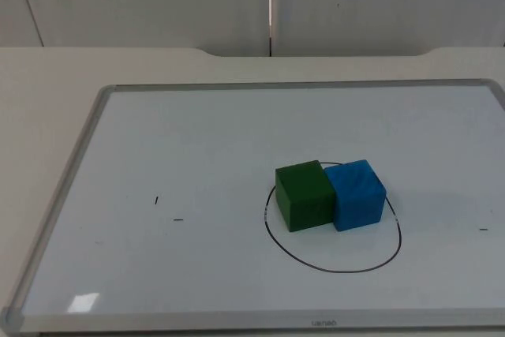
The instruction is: Push the two cubes into the marked area.
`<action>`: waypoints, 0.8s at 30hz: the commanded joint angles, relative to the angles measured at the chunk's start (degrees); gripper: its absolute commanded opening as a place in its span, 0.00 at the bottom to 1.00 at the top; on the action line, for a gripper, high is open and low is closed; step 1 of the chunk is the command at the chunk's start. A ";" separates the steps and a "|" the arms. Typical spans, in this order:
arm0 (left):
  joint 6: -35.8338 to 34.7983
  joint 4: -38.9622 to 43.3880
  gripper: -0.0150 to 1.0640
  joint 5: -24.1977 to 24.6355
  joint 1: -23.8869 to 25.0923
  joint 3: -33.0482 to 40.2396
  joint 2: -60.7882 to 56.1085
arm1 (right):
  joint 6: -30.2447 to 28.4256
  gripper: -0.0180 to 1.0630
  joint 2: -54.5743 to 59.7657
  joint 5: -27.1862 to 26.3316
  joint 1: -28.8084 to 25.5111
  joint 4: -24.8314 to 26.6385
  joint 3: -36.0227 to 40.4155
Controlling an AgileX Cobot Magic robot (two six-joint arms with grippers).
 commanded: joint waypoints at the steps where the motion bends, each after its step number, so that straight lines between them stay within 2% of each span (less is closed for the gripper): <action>1: -0.49 0.38 0.97 0.21 0.36 0.28 -0.16 | 0.12 0.99 -0.23 -0.34 -0.18 0.28 0.06; 14: -0.49 0.38 0.97 0.21 0.36 0.28 -0.16 | 0.26 0.99 -0.23 -0.34 -0.29 0.80 0.06; 24: -0.49 0.38 0.97 0.21 0.36 0.28 -0.16 | 0.26 0.99 -0.23 -0.34 -7.33 1.08 0.06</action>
